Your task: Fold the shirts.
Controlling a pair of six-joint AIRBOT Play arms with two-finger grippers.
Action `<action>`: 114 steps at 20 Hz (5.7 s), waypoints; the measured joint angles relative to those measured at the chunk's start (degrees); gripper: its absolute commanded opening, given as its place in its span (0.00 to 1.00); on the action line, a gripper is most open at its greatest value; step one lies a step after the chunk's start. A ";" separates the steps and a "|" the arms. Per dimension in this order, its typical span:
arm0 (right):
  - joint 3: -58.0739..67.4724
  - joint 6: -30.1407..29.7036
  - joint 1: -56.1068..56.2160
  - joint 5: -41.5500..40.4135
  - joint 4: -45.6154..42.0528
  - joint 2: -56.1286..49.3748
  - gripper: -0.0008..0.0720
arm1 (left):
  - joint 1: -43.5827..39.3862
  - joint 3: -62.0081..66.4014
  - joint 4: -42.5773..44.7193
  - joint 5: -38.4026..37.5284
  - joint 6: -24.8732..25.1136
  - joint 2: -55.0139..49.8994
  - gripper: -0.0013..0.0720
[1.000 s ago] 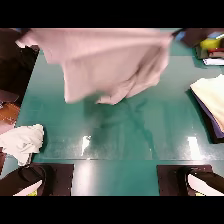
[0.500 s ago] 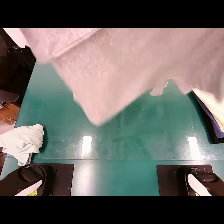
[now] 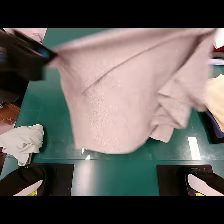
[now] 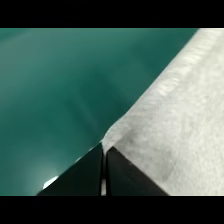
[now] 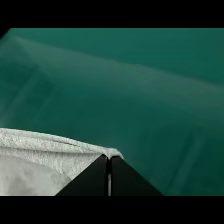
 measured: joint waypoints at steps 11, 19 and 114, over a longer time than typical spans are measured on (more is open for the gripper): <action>-13.88 -0.11 0.00 -12.15 0.02 -25.11 0.06 | 17.33 -20.41 -7.34 22.12 5.44 -21.86 0.17; -11.39 -0.22 -1.75 -16.70 -0.79 -27.69 0.60 | 20.76 -16.46 -8.52 24.39 6.34 -26.21 0.81; -35.58 -4.15 -31.08 -6.75 34.97 15.56 0.03 | 30.82 21.11 -42.80 2.34 12.72 -9.94 0.05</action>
